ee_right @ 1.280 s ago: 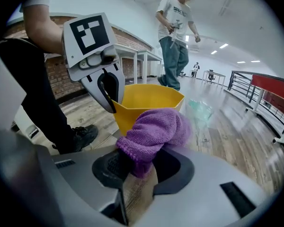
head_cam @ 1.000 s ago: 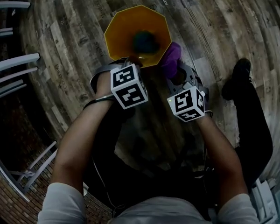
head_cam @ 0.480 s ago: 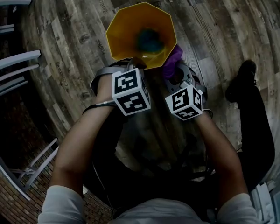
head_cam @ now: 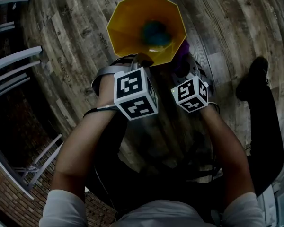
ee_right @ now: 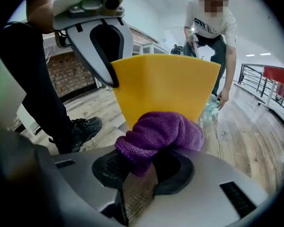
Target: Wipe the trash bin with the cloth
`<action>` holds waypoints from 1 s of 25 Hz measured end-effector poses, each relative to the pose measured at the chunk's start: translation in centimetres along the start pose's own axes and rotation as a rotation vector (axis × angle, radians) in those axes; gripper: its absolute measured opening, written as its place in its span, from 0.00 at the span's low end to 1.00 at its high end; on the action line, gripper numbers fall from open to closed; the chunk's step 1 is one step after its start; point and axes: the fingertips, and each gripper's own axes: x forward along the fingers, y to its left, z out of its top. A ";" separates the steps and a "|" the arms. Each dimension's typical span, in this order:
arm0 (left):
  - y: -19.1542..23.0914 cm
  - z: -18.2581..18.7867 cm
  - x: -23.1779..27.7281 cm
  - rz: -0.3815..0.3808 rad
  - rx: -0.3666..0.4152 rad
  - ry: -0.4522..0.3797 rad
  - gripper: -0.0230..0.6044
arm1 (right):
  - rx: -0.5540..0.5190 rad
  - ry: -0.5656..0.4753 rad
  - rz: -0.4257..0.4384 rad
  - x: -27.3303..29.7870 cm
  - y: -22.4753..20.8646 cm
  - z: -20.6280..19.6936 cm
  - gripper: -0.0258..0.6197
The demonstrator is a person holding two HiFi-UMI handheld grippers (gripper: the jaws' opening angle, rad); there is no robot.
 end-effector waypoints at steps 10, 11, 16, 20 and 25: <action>-0.4 0.1 -0.2 0.000 -0.008 -0.005 0.05 | 0.018 0.050 0.024 3.1 0.0 -2.9 0.21; -0.5 0.2 -0.2 -0.001 -0.011 -0.006 0.05 | 0.024 0.055 0.022 3.4 -0.1 -3.2 0.21; -0.7 0.5 -0.3 -0.006 -0.028 -0.009 0.05 | 0.052 0.085 0.021 5.0 -0.4 -4.7 0.21; -0.2 1.1 -0.2 0.001 -0.050 -0.008 0.05 | 0.057 0.107 0.007 6.6 -1.5 -6.0 0.21; -0.2 1.6 -0.4 0.004 -0.075 -0.014 0.05 | 0.058 0.144 -0.002 8.2 -2.3 -7.5 0.21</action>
